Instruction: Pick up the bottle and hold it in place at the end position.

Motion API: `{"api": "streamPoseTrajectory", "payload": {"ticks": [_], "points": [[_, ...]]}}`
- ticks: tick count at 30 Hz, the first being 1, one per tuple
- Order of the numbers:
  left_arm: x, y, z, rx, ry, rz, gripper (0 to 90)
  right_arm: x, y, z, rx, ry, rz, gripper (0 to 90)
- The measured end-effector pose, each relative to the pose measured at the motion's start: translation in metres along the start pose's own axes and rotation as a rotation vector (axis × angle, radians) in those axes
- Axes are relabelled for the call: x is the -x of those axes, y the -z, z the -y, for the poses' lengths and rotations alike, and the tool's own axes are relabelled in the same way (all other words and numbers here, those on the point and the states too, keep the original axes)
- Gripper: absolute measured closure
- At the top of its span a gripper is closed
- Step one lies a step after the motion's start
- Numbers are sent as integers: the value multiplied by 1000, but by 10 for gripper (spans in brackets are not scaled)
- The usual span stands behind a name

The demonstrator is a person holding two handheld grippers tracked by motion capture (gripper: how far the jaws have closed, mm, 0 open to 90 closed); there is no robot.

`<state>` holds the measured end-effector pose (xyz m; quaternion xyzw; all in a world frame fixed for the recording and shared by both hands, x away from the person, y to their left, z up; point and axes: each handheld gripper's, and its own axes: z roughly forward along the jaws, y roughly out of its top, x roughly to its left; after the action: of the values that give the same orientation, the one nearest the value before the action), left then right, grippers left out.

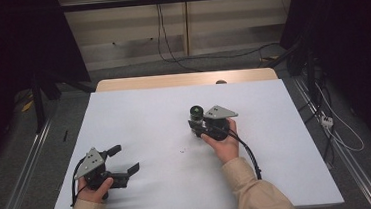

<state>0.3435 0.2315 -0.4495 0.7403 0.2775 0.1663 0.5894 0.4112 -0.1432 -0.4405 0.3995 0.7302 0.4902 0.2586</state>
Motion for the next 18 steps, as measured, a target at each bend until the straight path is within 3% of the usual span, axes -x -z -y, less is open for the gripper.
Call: {"api": "streamPoseTrajectory", "payload": {"ticks": [18], "points": [[0, -1, 0, -9, -4, -1, 46, -1, -16, 5, -4, 6, 25, 534]]}}
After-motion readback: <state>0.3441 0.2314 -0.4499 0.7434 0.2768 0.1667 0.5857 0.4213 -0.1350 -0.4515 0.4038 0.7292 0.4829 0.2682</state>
